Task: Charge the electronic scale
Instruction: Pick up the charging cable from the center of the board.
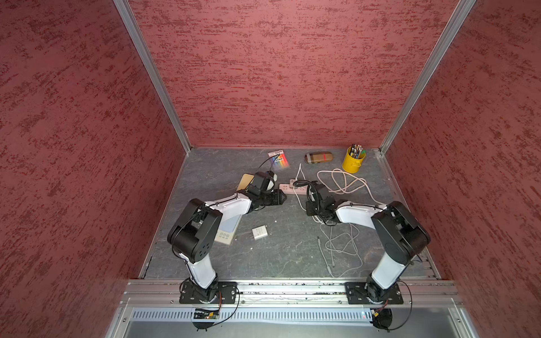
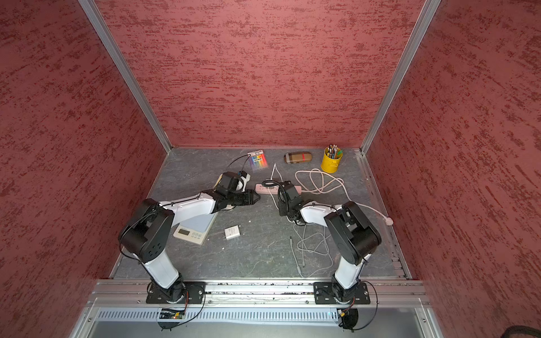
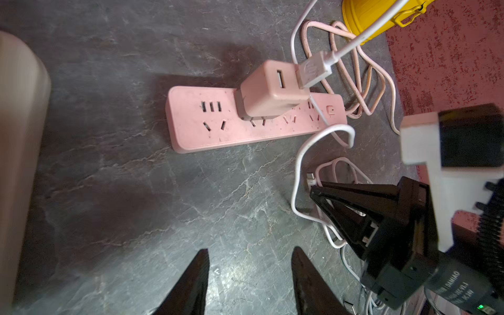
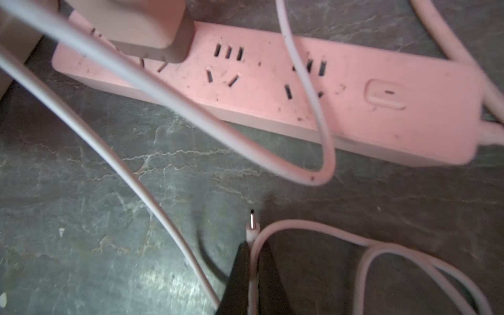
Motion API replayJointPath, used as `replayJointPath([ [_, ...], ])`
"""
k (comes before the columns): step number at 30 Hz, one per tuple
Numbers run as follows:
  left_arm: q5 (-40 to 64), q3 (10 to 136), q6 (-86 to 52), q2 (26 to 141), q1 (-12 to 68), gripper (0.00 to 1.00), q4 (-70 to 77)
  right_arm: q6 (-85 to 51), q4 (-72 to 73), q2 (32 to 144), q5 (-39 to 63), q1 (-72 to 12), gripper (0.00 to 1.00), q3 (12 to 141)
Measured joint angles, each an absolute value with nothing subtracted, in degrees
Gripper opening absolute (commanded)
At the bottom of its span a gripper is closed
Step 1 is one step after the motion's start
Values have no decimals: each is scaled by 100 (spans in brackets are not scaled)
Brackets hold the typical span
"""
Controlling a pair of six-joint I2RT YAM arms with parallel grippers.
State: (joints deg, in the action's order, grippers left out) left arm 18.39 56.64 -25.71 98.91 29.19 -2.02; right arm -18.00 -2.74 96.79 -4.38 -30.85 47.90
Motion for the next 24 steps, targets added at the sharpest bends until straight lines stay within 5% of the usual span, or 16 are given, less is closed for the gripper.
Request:
replayJointPath([
  [13,2591,5308,-2486,8757,2324,50,-84,-1802,-110,7065,-370,-3096,0,4563],
  [24,3087,5315,-2366,8600,2506,51,281,-2106,-1063,8584,255,-3098,0,5054],
])
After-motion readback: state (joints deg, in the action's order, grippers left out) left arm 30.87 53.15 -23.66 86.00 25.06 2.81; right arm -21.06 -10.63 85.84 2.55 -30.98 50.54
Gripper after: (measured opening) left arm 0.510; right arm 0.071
